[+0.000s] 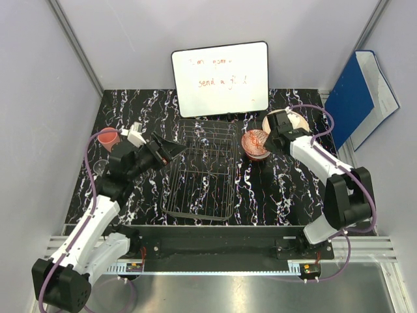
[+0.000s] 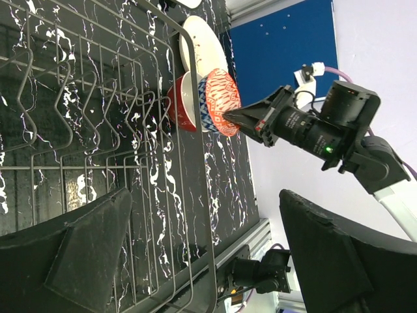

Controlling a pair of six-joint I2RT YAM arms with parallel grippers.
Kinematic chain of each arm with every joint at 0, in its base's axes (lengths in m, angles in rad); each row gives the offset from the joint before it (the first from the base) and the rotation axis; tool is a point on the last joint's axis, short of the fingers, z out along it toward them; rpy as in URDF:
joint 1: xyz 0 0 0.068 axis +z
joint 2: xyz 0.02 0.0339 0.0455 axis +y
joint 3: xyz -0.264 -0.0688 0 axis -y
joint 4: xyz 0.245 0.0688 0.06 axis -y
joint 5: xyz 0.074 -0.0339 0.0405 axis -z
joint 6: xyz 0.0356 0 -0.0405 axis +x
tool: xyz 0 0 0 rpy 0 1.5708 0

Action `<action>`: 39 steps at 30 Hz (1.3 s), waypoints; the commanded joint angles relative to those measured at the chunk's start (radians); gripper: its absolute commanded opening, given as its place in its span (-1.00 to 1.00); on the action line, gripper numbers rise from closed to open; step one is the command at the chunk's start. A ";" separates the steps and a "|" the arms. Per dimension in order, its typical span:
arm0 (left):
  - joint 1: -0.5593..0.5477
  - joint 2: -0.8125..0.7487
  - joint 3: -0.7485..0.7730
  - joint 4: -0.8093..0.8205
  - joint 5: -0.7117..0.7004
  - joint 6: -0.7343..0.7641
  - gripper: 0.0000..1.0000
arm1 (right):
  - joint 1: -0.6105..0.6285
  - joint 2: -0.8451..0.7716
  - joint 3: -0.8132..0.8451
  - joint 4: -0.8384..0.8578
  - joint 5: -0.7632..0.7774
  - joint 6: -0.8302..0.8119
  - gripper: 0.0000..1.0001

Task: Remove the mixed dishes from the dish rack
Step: Place the bowl at the center of the board.

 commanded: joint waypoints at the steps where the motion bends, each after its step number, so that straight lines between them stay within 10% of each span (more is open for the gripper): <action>1: -0.002 -0.009 -0.010 0.033 -0.008 0.014 0.98 | -0.006 0.015 0.008 0.100 -0.026 0.025 -1.00; 20: -0.003 0.014 -0.010 0.028 -0.011 0.020 0.98 | -0.031 0.053 -0.011 0.129 -0.029 0.018 -0.99; 39: -0.003 0.005 -0.009 0.030 -0.008 0.025 0.98 | -0.031 -0.072 -0.031 0.113 -0.038 0.005 0.03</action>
